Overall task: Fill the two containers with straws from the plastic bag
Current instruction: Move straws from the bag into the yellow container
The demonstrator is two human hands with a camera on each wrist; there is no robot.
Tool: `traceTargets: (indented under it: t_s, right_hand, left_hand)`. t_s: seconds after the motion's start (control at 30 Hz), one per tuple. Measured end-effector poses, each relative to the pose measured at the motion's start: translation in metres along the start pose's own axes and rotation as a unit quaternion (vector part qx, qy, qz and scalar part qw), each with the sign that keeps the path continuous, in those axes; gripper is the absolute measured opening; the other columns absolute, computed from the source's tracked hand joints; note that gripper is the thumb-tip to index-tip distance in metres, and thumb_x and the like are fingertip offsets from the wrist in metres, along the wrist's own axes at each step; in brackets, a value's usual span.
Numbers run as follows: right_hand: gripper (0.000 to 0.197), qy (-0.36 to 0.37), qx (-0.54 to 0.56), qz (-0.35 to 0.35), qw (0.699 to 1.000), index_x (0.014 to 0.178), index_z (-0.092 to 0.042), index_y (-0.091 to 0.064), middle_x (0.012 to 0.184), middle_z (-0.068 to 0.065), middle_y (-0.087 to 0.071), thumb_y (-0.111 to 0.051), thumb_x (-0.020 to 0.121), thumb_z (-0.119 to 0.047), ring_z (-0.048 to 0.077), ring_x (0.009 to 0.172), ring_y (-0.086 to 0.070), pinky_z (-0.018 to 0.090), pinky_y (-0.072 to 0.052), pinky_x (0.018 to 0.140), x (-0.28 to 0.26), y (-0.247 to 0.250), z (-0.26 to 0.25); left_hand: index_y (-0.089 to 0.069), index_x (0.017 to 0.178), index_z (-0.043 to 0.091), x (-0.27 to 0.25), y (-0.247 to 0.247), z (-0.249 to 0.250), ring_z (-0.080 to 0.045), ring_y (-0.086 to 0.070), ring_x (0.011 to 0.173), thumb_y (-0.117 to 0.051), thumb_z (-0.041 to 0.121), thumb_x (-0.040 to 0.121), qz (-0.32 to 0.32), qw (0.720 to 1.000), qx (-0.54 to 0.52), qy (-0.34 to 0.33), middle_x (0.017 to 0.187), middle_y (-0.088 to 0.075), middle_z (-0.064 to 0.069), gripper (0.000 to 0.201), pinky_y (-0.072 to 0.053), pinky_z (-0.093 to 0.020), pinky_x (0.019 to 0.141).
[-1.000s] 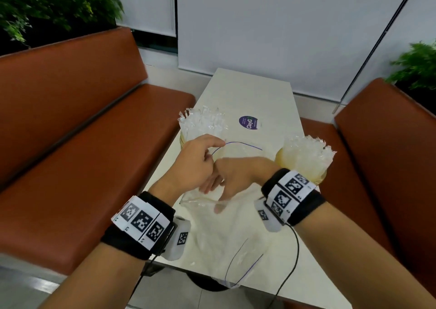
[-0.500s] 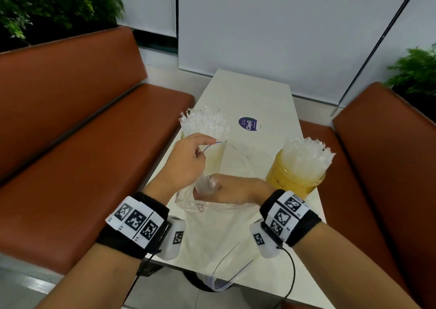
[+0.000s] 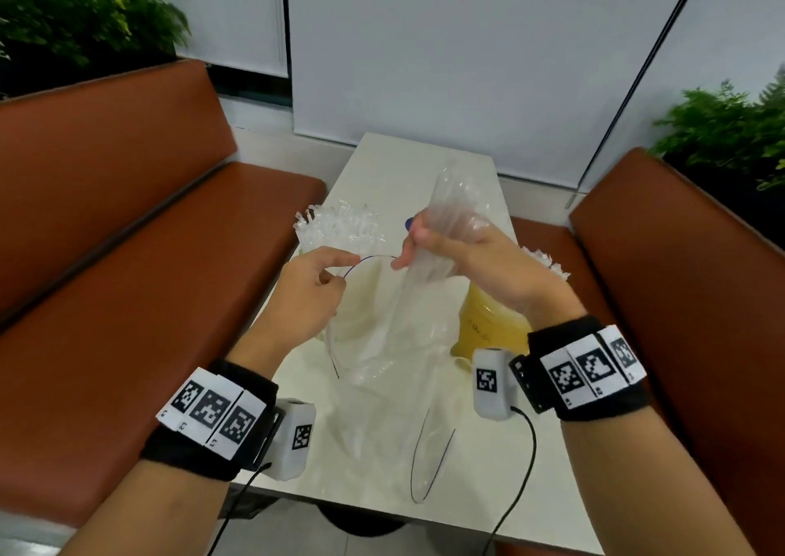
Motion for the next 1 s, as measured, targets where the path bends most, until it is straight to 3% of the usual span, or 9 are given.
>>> traceTargets:
  t_s: [0.1, 0.23, 0.33, 0.43, 0.6, 0.73, 0.8, 0.9, 1.0]
  right_hand:
    - [0.009, 0.066, 0.104, 0.106, 0.987, 0.101, -0.012, -0.057, 0.091, 0.009, -0.07, -0.051, 0.105, -0.019, 0.039, 0.106, -0.07, 0.056, -0.054, 0.088, -0.005, 0.042, -0.031]
    - [0.013, 0.135, 0.16, 0.249, 0.946, 0.095, -0.019, -0.057, 0.084, 0.002, -0.066, -0.05, 0.106, -0.02, 0.026, 0.087, -0.071, 0.051, -0.055, 0.088, -0.017, 0.094, -0.046]
    - [0.012, 0.141, 0.105, 0.35, 0.92, 0.097, -0.02, -0.058, 0.08, -0.004, -0.065, -0.052, 0.105, -0.026, 0.018, 0.077, -0.069, 0.041, -0.056, 0.082, -0.021, 0.126, -0.03]
    - [0.013, 0.114, 0.001, 0.427, 0.897, 0.108, -0.015, -0.054, 0.079, -0.005, -0.064, -0.05, 0.106, -0.027, 0.017, 0.073, -0.068, 0.044, -0.058, 0.082, -0.021, 0.141, -0.002]
    - [0.011, 0.046, -0.07, 0.428, 0.9, 0.111, -0.013, -0.051, 0.097, 0.013, -0.061, -0.043, 0.104, -0.009, 0.039, 0.095, -0.069, 0.03, -0.063, 0.071, -0.014, 0.132, 0.036]
    - [0.021, 0.01, -0.042, 0.432, 0.901, 0.118, -0.006, -0.049, 0.088, -0.004, -0.059, -0.047, 0.098, -0.001, 0.027, 0.083, -0.072, 0.039, -0.064, 0.075, -0.01, 0.128, 0.059]
    - [0.023, 0.001, -0.044, 0.433, 0.901, 0.12, -0.006, -0.049, 0.087, -0.006, -0.059, -0.047, 0.098, -0.001, 0.018, 0.076, -0.073, 0.038, -0.061, 0.073, -0.008, 0.13, 0.062]
    - [0.022, 0.011, -0.037, 0.458, 0.888, 0.117, -0.012, -0.044, 0.083, -0.003, -0.057, -0.039, 0.099, 0.001, 0.018, 0.073, -0.068, 0.031, -0.059, 0.069, -0.005, 0.134, 0.059]
    - [0.017, 0.021, -0.026, 0.478, 0.878, 0.113, -0.017, -0.044, 0.076, -0.003, -0.056, -0.042, 0.101, -0.005, 0.013, 0.062, -0.061, 0.036, -0.055, 0.071, 0.001, 0.139, 0.062]
  left_hand:
    - [-0.07, 0.119, 0.017, 0.0, -0.002, 0.0, -0.026, -0.056, 0.059, -0.047, -0.006, 0.091, -0.003, 1.0, 0.005, -0.001, 0.08, -0.063, -0.02, 0.043, -0.043, -0.018, 0.049]
    - [-0.07, 0.118, 0.018, -0.002, -0.005, 0.004, -0.03, -0.057, 0.063, -0.046, -0.006, 0.092, -0.007, 1.0, 0.02, -0.005, 0.085, -0.066, -0.017, 0.043, -0.044, -0.022, 0.051]
    - [-0.07, 0.116, 0.016, -0.004, -0.006, 0.006, -0.025, -0.059, 0.063, -0.046, -0.008, 0.092, -0.006, 1.0, 0.027, -0.01, 0.082, -0.063, 0.006, 0.042, -0.044, -0.014, 0.05]
    - [-0.07, 0.119, 0.014, -0.004, -0.007, 0.009, -0.02, -0.059, 0.061, -0.045, -0.008, 0.092, -0.006, 0.999, 0.035, -0.012, 0.082, -0.059, 0.014, 0.043, -0.043, -0.009, 0.048]
    - [-0.07, 0.12, 0.014, -0.003, -0.01, 0.01, -0.037, -0.066, 0.066, -0.045, -0.008, 0.091, -0.007, 0.999, 0.035, -0.008, 0.071, -0.059, -0.001, 0.044, -0.04, -0.01, 0.043]
    - [-0.07, 0.12, 0.014, -0.003, -0.012, 0.009, -0.032, -0.065, 0.062, -0.045, -0.008, 0.092, -0.008, 0.999, 0.031, -0.005, 0.073, -0.059, -0.002, 0.043, -0.04, -0.01, 0.043]
    - [-0.07, 0.12, 0.015, -0.002, -0.011, 0.008, -0.027, -0.065, 0.062, -0.045, -0.008, 0.093, -0.008, 0.999, 0.033, -0.002, 0.075, -0.06, 0.0, 0.043, -0.038, -0.01, 0.041]
    - [-0.07, 0.121, 0.015, -0.001, -0.011, 0.004, -0.027, -0.066, 0.062, -0.045, -0.008, 0.094, -0.008, 0.999, 0.039, 0.001, 0.078, -0.06, 0.003, 0.043, -0.038, -0.011, 0.038]
    - [-0.07, 0.121, 0.017, 0.0, -0.012, 0.002, -0.029, -0.068, 0.063, -0.045, -0.007, 0.093, -0.008, 0.999, 0.041, 0.001, 0.084, -0.066, -0.006, 0.045, -0.039, -0.012, 0.039]
Point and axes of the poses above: each hand's wrist, its own x-axis towards the middle knuckle, its own y-axis out of the back of the hand, z = x × y, the point moved 2 cm from there along x, towards the middle knuckle
